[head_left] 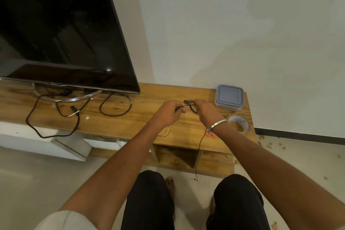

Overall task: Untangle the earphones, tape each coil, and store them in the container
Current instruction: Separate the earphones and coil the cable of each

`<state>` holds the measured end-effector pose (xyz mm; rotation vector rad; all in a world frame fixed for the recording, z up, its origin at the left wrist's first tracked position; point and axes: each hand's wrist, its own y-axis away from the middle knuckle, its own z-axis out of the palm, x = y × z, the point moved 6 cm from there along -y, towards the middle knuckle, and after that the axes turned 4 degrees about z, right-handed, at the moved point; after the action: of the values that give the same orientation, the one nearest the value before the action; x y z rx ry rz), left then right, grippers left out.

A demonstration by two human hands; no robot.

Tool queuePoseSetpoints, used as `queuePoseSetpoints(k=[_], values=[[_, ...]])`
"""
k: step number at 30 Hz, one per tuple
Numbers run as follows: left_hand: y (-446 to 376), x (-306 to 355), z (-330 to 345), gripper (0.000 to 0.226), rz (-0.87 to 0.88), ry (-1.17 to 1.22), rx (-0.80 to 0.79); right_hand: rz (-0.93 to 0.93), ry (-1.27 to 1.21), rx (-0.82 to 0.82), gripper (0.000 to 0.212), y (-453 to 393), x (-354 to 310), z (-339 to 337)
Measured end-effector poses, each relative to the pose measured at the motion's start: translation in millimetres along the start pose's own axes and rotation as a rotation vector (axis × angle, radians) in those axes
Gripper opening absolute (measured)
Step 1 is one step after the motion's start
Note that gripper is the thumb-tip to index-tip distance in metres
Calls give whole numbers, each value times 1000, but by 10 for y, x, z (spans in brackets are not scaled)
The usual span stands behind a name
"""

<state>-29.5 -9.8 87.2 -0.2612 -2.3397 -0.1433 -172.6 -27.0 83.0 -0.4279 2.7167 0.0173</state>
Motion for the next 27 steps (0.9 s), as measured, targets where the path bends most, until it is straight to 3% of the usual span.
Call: queuePoseSetpoints(k=[6,9,13,16,22,27], values=[[10,9,-1,23,21,-34,17,108,90,22,30,66,226,-60],[9,71,23,23,37,-14,16,152,0,-4,35,73,210,-9],[-13,115,68,20,54,-8,-2,33,-155,-96,45,89,-28,83],[-27,94,97,18,46,3,-9,-8,-186,-150,32,75,-149,139],[55,51,23,24,4,58,8,62,-135,-22,25,37,-62,46],[100,-84,-33,19,24,10,6,255,-63,28,25,34,275,-28]])
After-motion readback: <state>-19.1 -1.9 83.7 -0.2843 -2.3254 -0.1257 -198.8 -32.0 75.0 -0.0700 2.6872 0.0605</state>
